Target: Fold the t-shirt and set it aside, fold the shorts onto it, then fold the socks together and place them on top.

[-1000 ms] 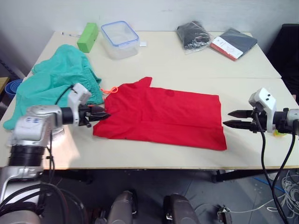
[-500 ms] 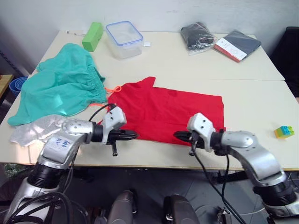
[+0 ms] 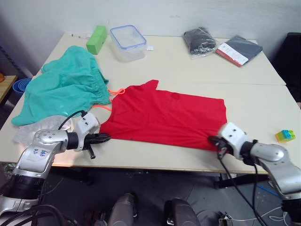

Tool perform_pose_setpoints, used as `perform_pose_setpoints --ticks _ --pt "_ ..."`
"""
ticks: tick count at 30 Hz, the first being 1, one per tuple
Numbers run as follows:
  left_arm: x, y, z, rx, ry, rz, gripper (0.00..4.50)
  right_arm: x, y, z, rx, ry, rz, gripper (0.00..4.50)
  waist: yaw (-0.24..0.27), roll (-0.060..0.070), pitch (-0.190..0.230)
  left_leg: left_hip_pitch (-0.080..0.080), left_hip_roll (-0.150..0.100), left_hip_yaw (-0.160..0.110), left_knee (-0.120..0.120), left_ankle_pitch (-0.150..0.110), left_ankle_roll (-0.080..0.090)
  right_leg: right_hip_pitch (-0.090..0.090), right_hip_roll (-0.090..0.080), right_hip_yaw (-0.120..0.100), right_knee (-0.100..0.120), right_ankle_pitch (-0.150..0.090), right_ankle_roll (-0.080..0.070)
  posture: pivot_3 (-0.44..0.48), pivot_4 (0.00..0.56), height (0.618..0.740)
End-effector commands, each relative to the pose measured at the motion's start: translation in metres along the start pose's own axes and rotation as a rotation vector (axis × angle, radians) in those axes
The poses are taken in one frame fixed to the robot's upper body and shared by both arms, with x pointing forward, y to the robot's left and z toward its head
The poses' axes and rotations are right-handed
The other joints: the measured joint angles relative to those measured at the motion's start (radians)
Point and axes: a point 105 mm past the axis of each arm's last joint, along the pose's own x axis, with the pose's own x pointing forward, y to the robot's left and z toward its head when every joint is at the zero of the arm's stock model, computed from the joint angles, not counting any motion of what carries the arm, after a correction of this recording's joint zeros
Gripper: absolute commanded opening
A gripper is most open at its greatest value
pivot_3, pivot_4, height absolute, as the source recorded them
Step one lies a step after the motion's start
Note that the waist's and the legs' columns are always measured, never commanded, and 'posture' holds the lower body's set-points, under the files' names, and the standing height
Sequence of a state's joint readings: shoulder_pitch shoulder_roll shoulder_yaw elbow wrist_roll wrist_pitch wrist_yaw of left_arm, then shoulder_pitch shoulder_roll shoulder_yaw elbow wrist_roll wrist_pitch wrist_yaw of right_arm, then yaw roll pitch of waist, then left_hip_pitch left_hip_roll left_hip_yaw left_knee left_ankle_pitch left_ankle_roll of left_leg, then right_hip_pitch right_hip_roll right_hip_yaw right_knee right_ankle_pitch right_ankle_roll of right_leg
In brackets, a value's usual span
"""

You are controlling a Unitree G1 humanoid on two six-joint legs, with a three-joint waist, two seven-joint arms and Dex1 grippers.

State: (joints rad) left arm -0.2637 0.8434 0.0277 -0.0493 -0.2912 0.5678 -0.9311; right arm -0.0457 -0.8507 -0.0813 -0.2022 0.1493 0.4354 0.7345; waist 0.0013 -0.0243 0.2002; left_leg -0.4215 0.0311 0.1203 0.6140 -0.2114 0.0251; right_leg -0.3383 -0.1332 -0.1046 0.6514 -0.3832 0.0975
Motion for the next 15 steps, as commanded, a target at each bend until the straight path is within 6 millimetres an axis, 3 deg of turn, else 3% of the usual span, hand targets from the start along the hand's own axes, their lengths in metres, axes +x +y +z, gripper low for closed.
perform_pose_setpoints --ticks 1,3,7,10,13,15 --pt "-0.013 0.004 0.001 -0.018 -0.020 0.033 0.03 -0.021 -0.025 -0.028 0.068 0.081 -0.086 0.00 0.000 0.000 0.000 0.000 0.000 0.000 0.000 0.000 0.000 0.000 0.000 0.000 0.000 0.000 0.000 0.000 0.150 0.740" --pt "-0.016 0.002 0.008 -0.019 -0.056 0.024 0.03 -0.026 -0.030 -0.021 0.086 0.029 -0.092 0.00 -0.002 0.000 0.000 0.000 0.000 0.000 -0.001 0.000 -0.001 -0.001 0.000 0.000 0.000 0.000 0.000 0.000 0.150 0.740" --pt "-0.019 -0.011 0.036 0.029 -0.147 -0.041 0.03 -0.036 -0.020 0.018 -0.006 -0.151 0.002 0.00 -0.003 0.001 0.001 -0.002 0.000 0.000 -0.003 0.003 -0.003 -0.004 0.001 0.000 0.001 0.000 -0.001 0.000 0.150 0.740" --pt "-0.022 -0.024 0.052 0.108 -0.180 -0.104 0.65 -0.042 -0.007 0.029 -0.038 -0.183 0.086 0.00 -0.005 0.002 0.001 -0.002 0.001 0.001 -0.003 0.005 -0.001 -0.004 0.001 0.000 0.001 0.000 -0.001 0.000 0.150 0.740" --pt "-0.023 -0.039 0.059 0.257 -0.148 -0.183 1.60 -0.048 0.011 0.029 -0.168 -0.154 0.198 0.61 -0.003 0.002 0.001 -0.002 0.001 0.002 -0.003 0.005 -0.001 -0.004 0.001 0.000 0.001 0.000 -0.001 0.000 0.150 0.740" --pt "-0.021 -0.043 0.056 0.326 -0.110 -0.207 2.28 -0.051 0.015 0.026 -0.235 -0.138 0.230 1.32 -0.002 0.002 0.001 -0.002 0.000 0.002 -0.003 0.004 -0.002 -0.003 0.001 0.001 0.000 0.000 -0.001 0.000 0.150 0.740"
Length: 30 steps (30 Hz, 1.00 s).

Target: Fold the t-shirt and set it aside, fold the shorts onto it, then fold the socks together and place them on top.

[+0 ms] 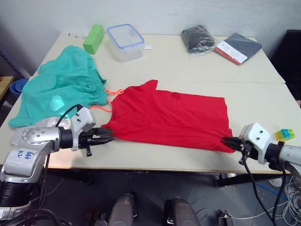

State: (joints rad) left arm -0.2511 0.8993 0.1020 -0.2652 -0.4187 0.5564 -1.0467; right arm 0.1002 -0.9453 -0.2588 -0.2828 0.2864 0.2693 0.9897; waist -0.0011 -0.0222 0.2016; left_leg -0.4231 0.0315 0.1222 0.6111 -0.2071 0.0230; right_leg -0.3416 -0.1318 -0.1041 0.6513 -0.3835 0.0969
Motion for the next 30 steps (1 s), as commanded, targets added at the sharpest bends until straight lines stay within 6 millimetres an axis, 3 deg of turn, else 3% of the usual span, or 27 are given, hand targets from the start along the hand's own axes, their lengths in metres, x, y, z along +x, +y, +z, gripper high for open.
perform_pose_setpoints --ticks 1,7,9,14,17,20,28,30 --pt "0.002 -0.008 0.006 0.153 0.051 -0.064 2.52 -0.007 0.005 0.009 -0.148 0.003 0.052 1.59 0.001 0.000 0.000 0.000 0.000 0.000 0.000 -0.002 -0.003 0.000 0.000 0.000 -0.001 0.000 0.000 0.000 0.150 0.740" --pt "0.003 -0.001 -0.004 0.320 0.158 -0.054 4.47 -0.009 0.005 -0.007 -0.263 0.073 0.083 3.75 0.000 0.001 0.000 0.000 0.000 0.001 -0.001 -0.002 -0.004 0.000 0.000 0.000 -0.002 0.000 0.000 0.000 0.150 0.740" --pt "0.011 0.004 -0.004 0.361 0.148 -0.033 4.50 -0.005 0.002 -0.010 -0.270 0.075 0.064 4.47 0.000 0.001 0.000 0.000 0.001 0.001 -0.001 -0.002 -0.004 0.000 0.000 0.000 -0.003 0.000 0.000 0.000 0.150 0.740" --pt "0.030 0.015 -0.011 0.444 0.140 0.021 4.50 0.006 -0.002 -0.026 -0.273 0.147 0.061 4.47 0.000 0.001 0.001 0.000 0.000 0.001 0.000 0.000 0.000 0.000 0.000 0.000 -0.003 0.000 0.000 0.000 0.150 0.740" --pt "0.030 0.017 -0.025 0.451 0.191 0.017 3.63 0.011 -0.008 -0.028 -0.272 0.155 0.036 4.50 -0.006 0.001 0.000 0.000 0.001 0.001 0.000 0.001 0.001 0.000 0.001 0.000 -0.003 0.000 0.000 0.000 0.150 0.740" --pt "0.028 0.022 -0.040 0.451 0.251 0.021 2.62 0.014 -0.011 -0.029 -0.265 0.155 0.030 3.89 -0.004 0.000 0.000 0.001 0.002 0.001 0.000 0.001 0.001 0.000 0.001 0.000 -0.002 0.000 0.000 0.000 0.150 0.740" --pt "0.037 0.034 -0.053 0.414 0.269 0.050 0.07 0.019 -0.012 -0.033 -0.287 0.172 0.061 1.12 -0.001 0.001 0.000 0.002 0.001 0.001 0.001 -0.003 0.000 0.001 0.000 0.000 0.000 0.000 0.000 0.000 0.150 0.740" --pt "0.040 0.034 -0.053 0.403 0.262 0.050 0.00 0.019 -0.011 -0.033 -0.291 0.169 0.071 0.44 -0.001 0.001 -0.001 0.002 0.001 0.001 0.001 -0.003 0.000 0.001 0.000 0.000 0.001 0.000 0.000 0.000 0.150 0.740"
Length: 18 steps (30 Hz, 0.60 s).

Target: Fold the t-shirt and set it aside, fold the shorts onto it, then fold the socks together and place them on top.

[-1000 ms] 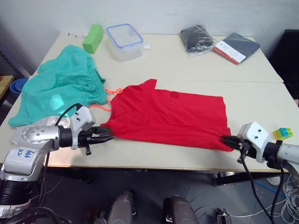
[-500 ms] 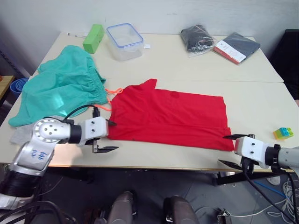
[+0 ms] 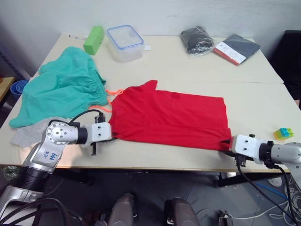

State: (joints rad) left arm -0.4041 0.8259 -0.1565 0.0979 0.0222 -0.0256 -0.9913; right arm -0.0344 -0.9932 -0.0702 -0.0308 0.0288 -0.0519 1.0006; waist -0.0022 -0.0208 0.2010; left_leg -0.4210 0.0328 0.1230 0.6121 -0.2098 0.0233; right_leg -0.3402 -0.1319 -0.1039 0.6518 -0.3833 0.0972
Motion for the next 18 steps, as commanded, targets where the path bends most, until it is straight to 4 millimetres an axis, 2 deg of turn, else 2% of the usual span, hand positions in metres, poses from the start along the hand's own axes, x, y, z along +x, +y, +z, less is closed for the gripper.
perform_pose_setpoints --ticks 1,6,11,18 --pt "0.005 -0.004 -0.014 -0.042 0.052 -0.005 0.00 0.002 0.001 -0.005 -0.004 0.020 0.013 0.15 0.000 0.000 0.000 0.000 0.000 0.000 0.000 0.000 0.000 0.000 0.000 0.000 0.000 0.000 0.000 0.000 0.150 0.740" --pt "0.005 -0.018 -0.012 -0.079 0.035 -0.090 0.00 0.002 0.003 0.001 0.006 -0.023 0.068 0.04 0.000 0.001 -0.001 0.000 0.000 0.000 0.001 0.000 0.000 0.000 0.000 0.000 0.001 0.000 0.000 0.000 0.150 0.740" --pt "-0.019 -0.058 0.007 -0.181 -0.018 -0.269 0.00 -0.017 0.018 0.002 -0.070 -0.036 0.243 0.04 -0.009 0.003 -0.001 0.000 0.000 0.001 0.000 0.001 0.001 -0.001 0.000 0.000 0.000 0.000 0.000 0.000 0.150 0.740" --pt "-0.023 -0.080 0.009 -0.224 0.012 -0.263 0.00 -0.026 0.020 -0.006 -0.063 -0.002 0.266 0.04 -0.001 0.003 -0.001 0.000 0.000 0.000 0.000 -0.001 0.000 0.000 0.000 -0.001 -0.001 -0.001 0.000 0.000 0.150 0.740"
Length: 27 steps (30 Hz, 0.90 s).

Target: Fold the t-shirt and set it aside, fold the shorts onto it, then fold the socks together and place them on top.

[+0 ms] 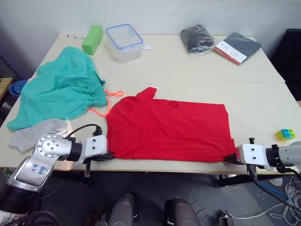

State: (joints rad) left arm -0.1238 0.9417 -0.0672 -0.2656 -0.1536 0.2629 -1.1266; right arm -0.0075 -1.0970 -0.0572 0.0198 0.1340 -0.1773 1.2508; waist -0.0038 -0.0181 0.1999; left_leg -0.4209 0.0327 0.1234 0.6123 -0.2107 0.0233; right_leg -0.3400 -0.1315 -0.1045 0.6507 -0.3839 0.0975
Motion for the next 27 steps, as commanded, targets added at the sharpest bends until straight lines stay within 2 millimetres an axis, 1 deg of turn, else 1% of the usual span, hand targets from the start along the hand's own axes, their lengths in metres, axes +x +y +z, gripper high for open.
perform_pose_setpoints --ticks 1,7,11,15,17,19,20,22,25,27 --pt "0.006 -0.014 -0.006 -0.039 0.024 -0.022 0.00 -0.008 0.000 -0.005 -0.005 0.032 -0.008 0.04 0.001 0.000 0.000 0.000 0.000 0.000 0.000 0.000 0.001 0.001 0.000 0.000 -0.002 0.000 0.000 0.000 0.150 0.740" --pt "0.006 -0.013 -0.015 -0.041 0.056 0.016 0.00 -0.008 0.011 -0.007 0.025 0.035 0.065 0.04 0.001 0.002 -0.001 0.000 0.001 0.000 0.000 -0.003 0.001 0.001 0.000 0.000 -0.004 0.000 0.000 0.000 0.150 0.740" --pt "0.004 -0.012 -0.019 -0.056 0.069 0.027 0.00 -0.008 0.008 -0.007 0.011 0.036 0.030 0.04 0.002 0.003 -0.002 0.000 0.001 0.000 -0.001 -0.003 0.001 0.001 0.000 0.000 -0.004 0.000 0.000 0.000 0.150 0.740" --pt "0.003 -0.012 -0.020 -0.084 0.065 0.029 0.00 -0.008 0.017 -0.006 0.026 0.024 0.068 0.04 0.003 0.003 -0.002 0.000 0.001 0.000 -0.001 -0.003 0.001 0.001 0.000 0.000 -0.004 0.000 0.000 0.000 0.150 0.740" --pt "0.001 -0.012 -0.016 -0.121 0.029 0.027 0.00 -0.009 0.017 -0.006 0.049 0.025 0.059 0.45 0.002 0.003 -0.002 0.000 0.001 0.000 -0.001 -0.003 0.001 0.002 0.000 0.000 -0.004 0.000 0.000 0.000 0.150 0.740" --pt "-0.003 -0.015 -0.009 -0.171 -0.016 0.004 0.50 -0.012 0.020 -0.004 0.078 0.018 0.067 1.01 0.002 0.003 -0.002 0.000 0.001 -0.001 -0.001 -0.003 0.001 0.001 0.000 0.000 -0.004 0.000 0.000 0.000 0.150 0.740" --pt "-0.004 -0.016 -0.007 -0.184 -0.027 -0.005 0.73 -0.013 0.022 -0.003 0.086 0.015 0.072 1.37 0.002 0.003 -0.002 0.000 0.001 -0.001 -0.001 -0.003 0.001 0.001 0.000 0.000 -0.004 0.000 0.000 0.000 0.150 0.740" --pt "-0.013 -0.016 0.001 -0.232 -0.068 -0.017 1.34 -0.018 0.022 0.005 0.134 -0.024 0.072 2.08 0.000 0.003 -0.001 0.000 0.002 -0.001 -0.001 -0.003 0.002 0.001 0.001 0.000 -0.004 0.000 0.000 0.000 0.150 0.740" --pt "-0.033 -0.008 0.020 -0.315 -0.166 -0.021 2.28 -0.031 0.013 0.026 0.254 -0.130 0.059 3.13 0.000 0.004 0.000 -0.001 0.003 -0.001 -0.001 -0.002 0.003 0.000 0.001 0.000 -0.004 0.000 0.000 0.000 0.150 0.740" --pt "-0.047 0.009 0.037 -0.367 -0.265 0.008 2.84 -0.040 -0.006 0.042 0.326 -0.221 0.012 3.73 0.001 0.004 0.001 -0.001 0.003 -0.001 -0.001 -0.002 0.002 0.000 0.001 0.000 -0.004 0.000 0.000 0.000 0.150 0.740"
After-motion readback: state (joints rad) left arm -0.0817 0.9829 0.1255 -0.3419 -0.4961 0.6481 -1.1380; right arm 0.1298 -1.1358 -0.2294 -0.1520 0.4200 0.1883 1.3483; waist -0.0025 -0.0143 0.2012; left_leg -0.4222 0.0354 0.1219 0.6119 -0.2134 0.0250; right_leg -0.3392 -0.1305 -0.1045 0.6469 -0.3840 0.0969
